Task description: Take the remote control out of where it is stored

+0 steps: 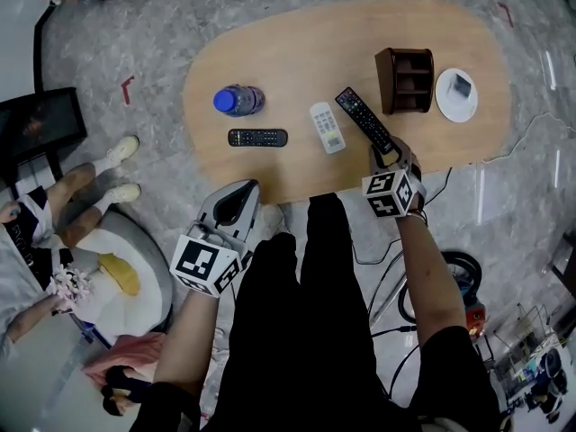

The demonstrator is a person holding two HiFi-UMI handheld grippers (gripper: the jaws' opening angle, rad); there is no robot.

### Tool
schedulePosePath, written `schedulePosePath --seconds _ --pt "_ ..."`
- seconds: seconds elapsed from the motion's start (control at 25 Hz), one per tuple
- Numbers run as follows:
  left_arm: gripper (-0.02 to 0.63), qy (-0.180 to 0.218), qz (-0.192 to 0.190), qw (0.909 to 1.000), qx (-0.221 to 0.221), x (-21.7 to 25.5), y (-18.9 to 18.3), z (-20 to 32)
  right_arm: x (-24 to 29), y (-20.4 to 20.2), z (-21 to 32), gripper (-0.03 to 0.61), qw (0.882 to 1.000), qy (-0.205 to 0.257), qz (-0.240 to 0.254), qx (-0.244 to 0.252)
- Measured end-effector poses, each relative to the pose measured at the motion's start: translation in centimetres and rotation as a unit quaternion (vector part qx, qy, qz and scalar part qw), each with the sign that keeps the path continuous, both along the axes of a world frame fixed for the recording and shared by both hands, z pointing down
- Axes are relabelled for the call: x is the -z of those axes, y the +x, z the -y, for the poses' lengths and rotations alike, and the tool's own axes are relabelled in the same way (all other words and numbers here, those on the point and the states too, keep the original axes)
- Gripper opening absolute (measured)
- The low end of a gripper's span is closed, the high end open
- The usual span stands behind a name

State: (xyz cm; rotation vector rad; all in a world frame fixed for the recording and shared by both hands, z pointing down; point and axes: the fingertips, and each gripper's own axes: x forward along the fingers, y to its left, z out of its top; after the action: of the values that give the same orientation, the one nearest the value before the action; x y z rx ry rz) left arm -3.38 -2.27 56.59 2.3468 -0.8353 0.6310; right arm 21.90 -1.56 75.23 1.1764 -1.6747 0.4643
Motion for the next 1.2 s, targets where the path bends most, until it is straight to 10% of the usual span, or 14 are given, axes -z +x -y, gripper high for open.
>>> schedulePosePath --seconds 0.4,1.2 --pt "0.008 0.052 -0.034 0.9980 0.012 4.6 -4.3 -1.1 10.5 -1.1 -0.4 0.080 0.989 0.090 0.040 -0.108" --pt "0.008 0.204 -0.121 0.9713 -0.021 22.5 -10.7 -5.5 38.7 -9.2 -9.3 0.008 0.922 0.319 0.105 -0.194"
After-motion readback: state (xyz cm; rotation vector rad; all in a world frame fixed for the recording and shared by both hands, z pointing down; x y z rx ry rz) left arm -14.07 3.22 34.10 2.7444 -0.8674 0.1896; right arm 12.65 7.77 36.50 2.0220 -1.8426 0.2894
